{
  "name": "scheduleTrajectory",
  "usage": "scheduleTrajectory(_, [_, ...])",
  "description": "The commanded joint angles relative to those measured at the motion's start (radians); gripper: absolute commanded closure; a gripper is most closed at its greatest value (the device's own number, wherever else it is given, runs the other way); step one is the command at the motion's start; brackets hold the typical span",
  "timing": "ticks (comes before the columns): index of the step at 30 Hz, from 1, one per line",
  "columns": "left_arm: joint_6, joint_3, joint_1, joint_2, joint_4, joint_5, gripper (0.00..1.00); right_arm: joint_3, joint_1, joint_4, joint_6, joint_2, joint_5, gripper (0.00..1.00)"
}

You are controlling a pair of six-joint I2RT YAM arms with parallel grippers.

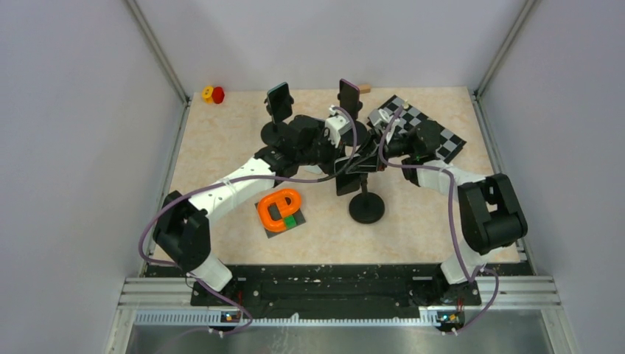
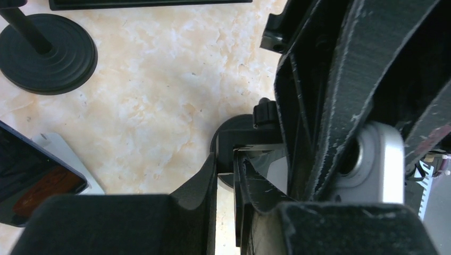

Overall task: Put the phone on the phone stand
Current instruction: Install the phone on the phone stand.

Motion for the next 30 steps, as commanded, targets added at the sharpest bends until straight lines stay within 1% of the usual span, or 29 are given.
scheduleTrajectory(1, [-0.043, 0.0, -0.048, 0.013, -0.002, 0.123, 1.0, 0.024, 0.029, 0.34, 0.143, 0.048, 0.092, 1.0])
scheduleTrajectory(4, [-0.042, -0.001, -0.049, 0.01, -0.002, 0.123, 1.0, 0.022, 0.017, 0.261, 0.084, 0.029, 0.107, 1.0])
scheduleTrajectory(6, [-0.042, -0.001, -0.048, 0.009, -0.004, 0.112, 1.0, 0.011, 0.007, 0.126, -0.011, -0.001, 0.13, 1.0])
scheduleTrajectory(8, [-0.043, -0.002, -0.049, 0.005, -0.006, 0.093, 1.0, 0.005, 0.0, -0.045, -0.138, -0.047, 0.155, 1.0])
scheduleTrajectory(11, [-0.043, -0.004, -0.048, 0.003, -0.012, 0.069, 1.0, 0.025, -0.002, -0.388, -0.398, -0.118, 0.215, 1.0])
scheduleTrajectory(12, [-0.044, -0.004, -0.048, 0.002, -0.014, 0.059, 1.0, 0.034, -0.002, -0.471, -0.459, -0.135, 0.229, 1.0])
scheduleTrajectory(13, [-0.045, -0.005, -0.049, 0.002, -0.015, 0.045, 1.0, 0.037, -0.004, -0.511, -0.509, -0.146, 0.236, 1.0])
scheduleTrajectory(16, [-0.046, -0.008, -0.048, -0.001, -0.017, 0.009, 1.0, 0.015, -0.01, -0.527, -0.507, -0.186, 0.253, 1.0])
scheduleTrajectory(21, [-0.059, -0.003, -0.05, -0.001, -0.022, -0.025, 1.0, 0.012, -0.012, -0.674, -0.594, -0.235, 0.326, 1.0])
scheduleTrajectory(23, [-0.062, -0.004, -0.05, -0.001, -0.022, -0.039, 1.0, 0.002, -0.018, -0.713, -0.604, -0.258, 0.349, 1.0])
scheduleTrajectory(30, [-0.074, -0.009, -0.054, -0.003, -0.01, -0.045, 1.0, -0.058, -0.026, -0.817, -0.632, -0.363, 0.491, 1.0])
